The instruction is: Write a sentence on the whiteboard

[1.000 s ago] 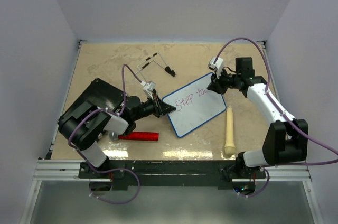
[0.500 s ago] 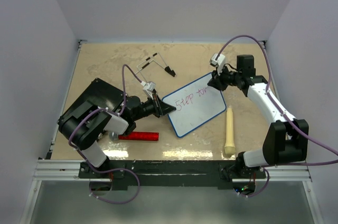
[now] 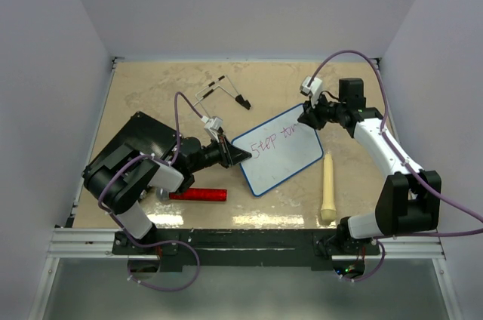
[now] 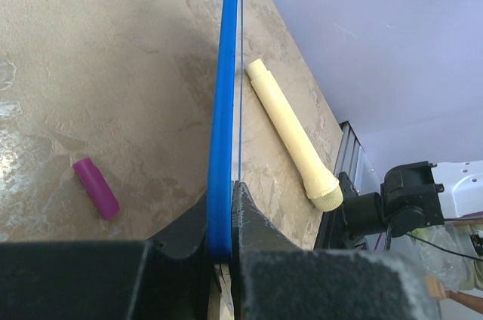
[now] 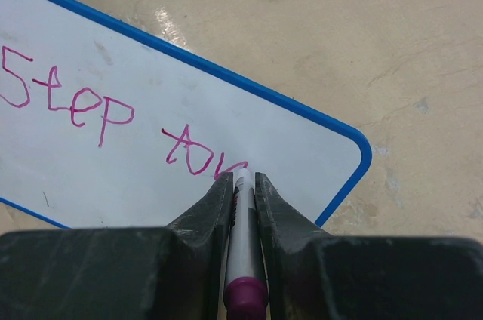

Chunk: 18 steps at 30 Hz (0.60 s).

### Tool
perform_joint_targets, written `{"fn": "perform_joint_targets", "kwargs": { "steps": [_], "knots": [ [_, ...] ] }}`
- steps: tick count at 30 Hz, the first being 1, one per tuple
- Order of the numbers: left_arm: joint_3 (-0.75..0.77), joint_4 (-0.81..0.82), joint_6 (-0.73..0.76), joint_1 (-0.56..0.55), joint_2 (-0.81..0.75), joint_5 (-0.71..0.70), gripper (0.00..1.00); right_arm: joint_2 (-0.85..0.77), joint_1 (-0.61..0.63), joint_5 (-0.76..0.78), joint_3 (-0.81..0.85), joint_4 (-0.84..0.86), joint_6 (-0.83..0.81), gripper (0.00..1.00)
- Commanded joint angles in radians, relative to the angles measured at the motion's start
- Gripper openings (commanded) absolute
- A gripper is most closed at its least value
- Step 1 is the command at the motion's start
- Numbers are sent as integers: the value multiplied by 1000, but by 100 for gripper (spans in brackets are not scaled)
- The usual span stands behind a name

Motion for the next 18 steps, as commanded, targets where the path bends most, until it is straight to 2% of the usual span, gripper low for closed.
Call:
{"fn": "perform_joint_targets", "kwargs": {
  "steps": [1,9,18],
  "knots": [
    [2,89,49,-7,4,25,0,-17,-4,3,-30,-49,-60,0],
    [-1,90,49,-7,-1,26,0,-15,-5,13,-36,-67,-67,0],
    [3,86,51,-7,3,28,0,5,-5,20,15,2,-18,0]
  ]
}}
